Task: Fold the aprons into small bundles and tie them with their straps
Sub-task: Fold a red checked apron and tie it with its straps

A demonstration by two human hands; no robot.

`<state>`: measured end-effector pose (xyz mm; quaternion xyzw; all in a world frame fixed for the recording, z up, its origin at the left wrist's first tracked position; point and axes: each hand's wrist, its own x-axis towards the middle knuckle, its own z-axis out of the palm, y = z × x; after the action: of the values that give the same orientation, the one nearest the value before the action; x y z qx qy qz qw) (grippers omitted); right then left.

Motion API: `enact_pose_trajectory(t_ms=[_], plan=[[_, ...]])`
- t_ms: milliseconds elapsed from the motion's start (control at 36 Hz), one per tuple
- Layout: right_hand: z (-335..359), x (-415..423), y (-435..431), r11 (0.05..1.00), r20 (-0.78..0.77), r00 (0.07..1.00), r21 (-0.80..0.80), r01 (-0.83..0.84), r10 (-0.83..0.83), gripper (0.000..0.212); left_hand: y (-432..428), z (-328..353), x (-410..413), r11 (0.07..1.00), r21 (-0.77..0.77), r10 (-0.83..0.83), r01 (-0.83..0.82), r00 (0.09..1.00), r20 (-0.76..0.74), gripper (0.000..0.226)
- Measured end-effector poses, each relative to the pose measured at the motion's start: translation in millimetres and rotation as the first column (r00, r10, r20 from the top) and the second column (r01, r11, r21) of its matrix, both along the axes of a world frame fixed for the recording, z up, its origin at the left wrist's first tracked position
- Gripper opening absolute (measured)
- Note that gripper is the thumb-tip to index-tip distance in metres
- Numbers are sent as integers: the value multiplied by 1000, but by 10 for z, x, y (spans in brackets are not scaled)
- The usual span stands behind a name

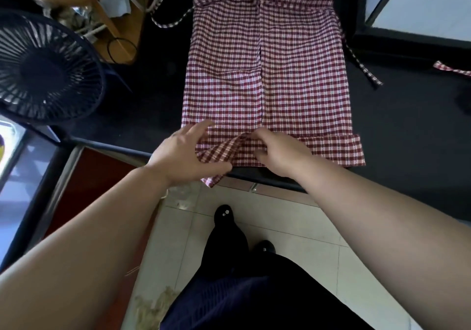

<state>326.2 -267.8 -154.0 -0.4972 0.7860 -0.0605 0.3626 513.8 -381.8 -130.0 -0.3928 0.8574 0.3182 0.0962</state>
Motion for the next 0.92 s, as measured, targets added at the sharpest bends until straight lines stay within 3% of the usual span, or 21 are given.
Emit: enact_pose_trajectory(t_ms=[83,139,222,278,333,444,556,667,722,806,861,917], plan=[[5,43,-13,1000,-22,1000,13,15,-15,43,92,-76,238,950,-222,-211,222,975,69,129],[-3,50,-29,1000,-30,999,19,20,-20,43,127,-186,322,920,-296,-249,258,966,67,118],[-14,46,-58,999,-27,999,43,30,-29,43,149,-319,322,949,-313,-95,48,986,-139,72],[3,50,-66,998,-30,999,57,31,-29,43,130,-316,259,966,-181,133,-183,957,-258,46],[23,55,-60,997,-30,999,63,35,-33,43,94,-320,202,929,-58,337,-365,901,-275,22],[39,57,-56,997,-21,999,74,28,-27,41,-3,-355,150,858,-37,493,-512,843,-214,39],[48,52,-49,997,-16,1000,79,22,-21,42,-38,-410,107,807,-154,566,-571,821,-76,32],[36,38,-32,998,19,999,50,28,-29,43,78,-375,35,782,-337,557,-524,830,3,28],[30,-3,-8,999,76,996,36,35,-38,50,136,-347,28,772,-425,499,-473,865,-56,32],[75,-54,27,999,175,984,50,23,-32,73,146,-328,26,887,-446,90,-122,992,-93,59],[131,-70,54,994,62,996,88,-62,57,85,153,-291,-7,945,-306,-122,117,992,4,66],[156,-101,105,977,-170,966,123,-176,195,84,162,-270,-58,963,-210,-164,172,985,57,66]])
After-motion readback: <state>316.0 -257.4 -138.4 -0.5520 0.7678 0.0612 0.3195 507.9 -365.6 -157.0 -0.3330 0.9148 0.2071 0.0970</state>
